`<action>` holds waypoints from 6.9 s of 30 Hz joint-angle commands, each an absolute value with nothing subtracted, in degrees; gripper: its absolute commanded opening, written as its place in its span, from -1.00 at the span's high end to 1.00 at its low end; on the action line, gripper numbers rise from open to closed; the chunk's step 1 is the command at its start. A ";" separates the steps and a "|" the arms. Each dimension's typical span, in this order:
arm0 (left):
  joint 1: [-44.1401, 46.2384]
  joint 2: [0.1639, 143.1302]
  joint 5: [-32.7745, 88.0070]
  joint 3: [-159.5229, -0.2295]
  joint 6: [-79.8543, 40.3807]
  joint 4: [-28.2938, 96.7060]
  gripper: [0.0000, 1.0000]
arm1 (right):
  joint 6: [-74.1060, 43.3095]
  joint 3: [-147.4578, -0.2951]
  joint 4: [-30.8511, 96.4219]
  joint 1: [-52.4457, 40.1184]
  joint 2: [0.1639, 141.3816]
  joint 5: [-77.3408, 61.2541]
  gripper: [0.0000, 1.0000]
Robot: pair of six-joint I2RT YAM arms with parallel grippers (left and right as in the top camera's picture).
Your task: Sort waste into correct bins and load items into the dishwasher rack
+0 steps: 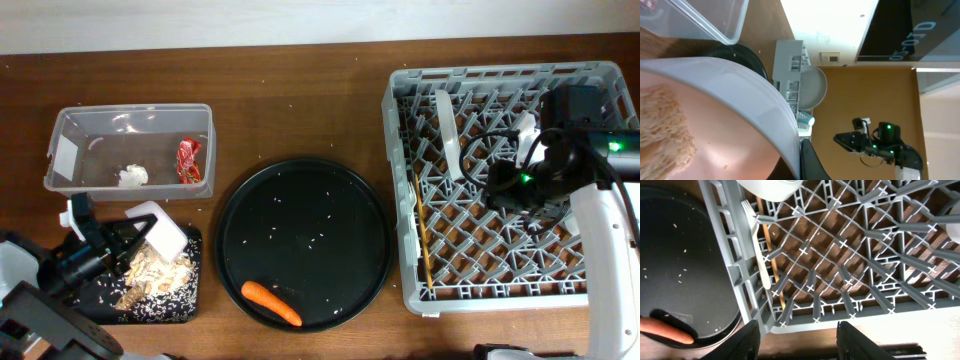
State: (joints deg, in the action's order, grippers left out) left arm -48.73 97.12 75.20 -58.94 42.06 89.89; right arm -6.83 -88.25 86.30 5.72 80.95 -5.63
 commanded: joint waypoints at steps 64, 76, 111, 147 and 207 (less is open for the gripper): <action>-30.89 79.57 74.76 -60.71 47.35 96.05 1.00 | -6.42 -88.07 88.29 6.07 80.62 -2.35 -0.05; -16.38 79.57 62.74 -71.90 25.63 84.09 1.00 | -6.42 -88.07 88.55 6.02 80.62 -2.37 -0.05; 32.12 105.54 2.33 -76.71 -4.95 57.01 0.56 | -6.17 -88.07 88.77 5.98 80.62 -5.82 -0.05; -20.99 79.05 3.44 -79.57 -16.69 81.49 -0.95 | -16.19 -92.38 62.52 -36.23 105.69 -14.37 -0.02; -20.99 79.05 5.19 -79.55 -16.69 80.82 -0.95 | -24.71 -115.68 65.49 18.39 122.56 66.89 0.92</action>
